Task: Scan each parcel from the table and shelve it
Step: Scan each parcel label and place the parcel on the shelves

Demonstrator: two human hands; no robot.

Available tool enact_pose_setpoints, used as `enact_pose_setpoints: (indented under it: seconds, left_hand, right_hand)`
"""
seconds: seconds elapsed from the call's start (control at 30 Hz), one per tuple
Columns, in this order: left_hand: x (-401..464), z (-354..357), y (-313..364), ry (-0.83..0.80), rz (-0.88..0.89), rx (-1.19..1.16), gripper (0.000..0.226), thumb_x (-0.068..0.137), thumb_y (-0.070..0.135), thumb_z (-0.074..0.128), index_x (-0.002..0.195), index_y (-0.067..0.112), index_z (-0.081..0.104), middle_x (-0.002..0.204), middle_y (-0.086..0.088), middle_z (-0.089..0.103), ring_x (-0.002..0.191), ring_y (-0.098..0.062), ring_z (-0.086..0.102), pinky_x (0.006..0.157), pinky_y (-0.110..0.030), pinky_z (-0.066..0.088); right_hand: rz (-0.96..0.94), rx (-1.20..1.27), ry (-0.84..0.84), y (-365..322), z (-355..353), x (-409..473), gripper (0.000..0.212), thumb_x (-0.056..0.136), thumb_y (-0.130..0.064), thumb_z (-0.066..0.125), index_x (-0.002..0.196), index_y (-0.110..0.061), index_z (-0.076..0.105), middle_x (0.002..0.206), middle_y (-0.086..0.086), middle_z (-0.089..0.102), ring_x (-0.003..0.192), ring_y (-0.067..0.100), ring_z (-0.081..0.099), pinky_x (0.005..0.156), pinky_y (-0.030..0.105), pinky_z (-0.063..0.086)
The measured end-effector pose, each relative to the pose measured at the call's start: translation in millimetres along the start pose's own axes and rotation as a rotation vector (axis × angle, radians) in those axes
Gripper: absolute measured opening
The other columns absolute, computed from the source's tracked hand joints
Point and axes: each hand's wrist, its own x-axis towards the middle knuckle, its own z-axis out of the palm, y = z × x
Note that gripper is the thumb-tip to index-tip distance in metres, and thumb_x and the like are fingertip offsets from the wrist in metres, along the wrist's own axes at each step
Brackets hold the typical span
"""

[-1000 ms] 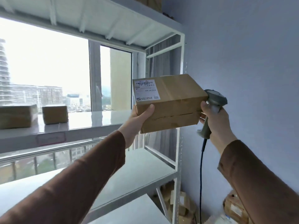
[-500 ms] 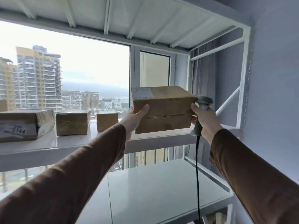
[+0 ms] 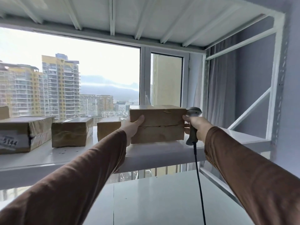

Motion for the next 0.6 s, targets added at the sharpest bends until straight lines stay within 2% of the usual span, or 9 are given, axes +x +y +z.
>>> enact_pose_setpoints:
  seconds: [0.07,0.2,0.27,0.33,0.4,0.5,0.6]
  left_hand:
    - [7.8,0.0,-4.4,0.016,-0.004,0.018,0.095,0.085,0.055,0.078,0.153,0.006,0.033,0.141,-0.012,0.061,0.132,-0.032,0.059,0.116,-0.049,0.044]
    - [23.4,-2.4,-11.7,0.02,-0.005,0.037,0.09,0.086,0.055,0.077,0.152,0.006,0.04,0.146,-0.015,0.058,0.135,-0.033,0.056,0.118,-0.048,0.041]
    - [27.2,-2.6,-13.0,0.019,-0.006,0.046,0.089,0.087,0.055,0.075,0.153,0.005,0.041,0.148,-0.016,0.056,0.137,-0.034,0.054,0.119,-0.048,0.041]
    - [29.7,-2.6,-13.4,0.02,-0.01,0.055,0.089,0.088,0.056,0.074,0.154,0.005,0.041,0.152,-0.014,0.052,0.139,-0.034,0.052,0.119,-0.049,0.04]
    - [30.9,-1.8,-12.3,0.03,-0.008,0.067,0.091,0.089,0.056,0.073,0.156,0.005,0.036,0.159,-0.01,0.042,0.141,-0.034,0.049,0.119,-0.05,0.039]
    - [31.0,-0.6,-10.0,0.08,-0.001,0.146,0.101,0.092,0.055,0.07,0.163,0.008,0.016,0.164,-0.013,0.033,0.146,-0.034,0.042,0.122,-0.049,0.034]
    - [25.1,0.4,-1.6,0.147,0.067,0.228,0.104,0.096,0.05,0.068,0.166,0.019,-0.002,0.17,-0.014,0.023,0.153,-0.035,0.031,0.124,-0.045,0.027]
  right_hand:
    - [0.013,0.016,-0.015,4.1,3.5,7.3,0.017,0.099,-0.007,0.067,0.115,-0.007,0.062,0.081,0.009,0.065,0.068,0.022,0.061,0.062,0.032,0.048]
    - [0.034,0.008,-0.036,5.8,8.2,18.2,0.011,0.099,-0.005,0.065,0.11,-0.006,0.062,0.08,0.01,0.064,0.068,0.022,0.06,0.062,0.031,0.047]
    - [0.058,0.001,-0.049,5.3,9.5,22.1,0.002,0.1,-0.006,0.064,0.1,-0.008,0.064,0.081,0.01,0.064,0.067,0.022,0.06,0.058,0.032,0.05]
    - [0.073,-0.002,-0.054,5.2,11.6,24.7,0.008,0.1,-0.007,0.064,0.093,-0.009,0.063,0.082,0.01,0.064,0.067,0.022,0.06,0.054,0.032,0.053]
    - [0.074,0.003,-0.062,5.7,12.4,28.5,0.002,0.1,-0.008,0.065,0.102,-0.007,0.064,0.083,0.011,0.064,0.069,0.024,0.06,0.062,0.035,0.053]
    - [0.073,-0.041,-0.043,7.0,12.0,33.7,0.029,0.098,-0.014,0.07,0.124,-0.003,0.063,0.084,0.014,0.06,0.069,0.027,0.058,0.066,0.036,0.051]
    - [0.019,-0.051,0.023,7.0,11.7,33.1,0.048,0.094,-0.019,0.076,0.132,0.004,0.059,0.084,0.014,0.056,0.066,0.025,0.054,0.062,0.035,0.049]
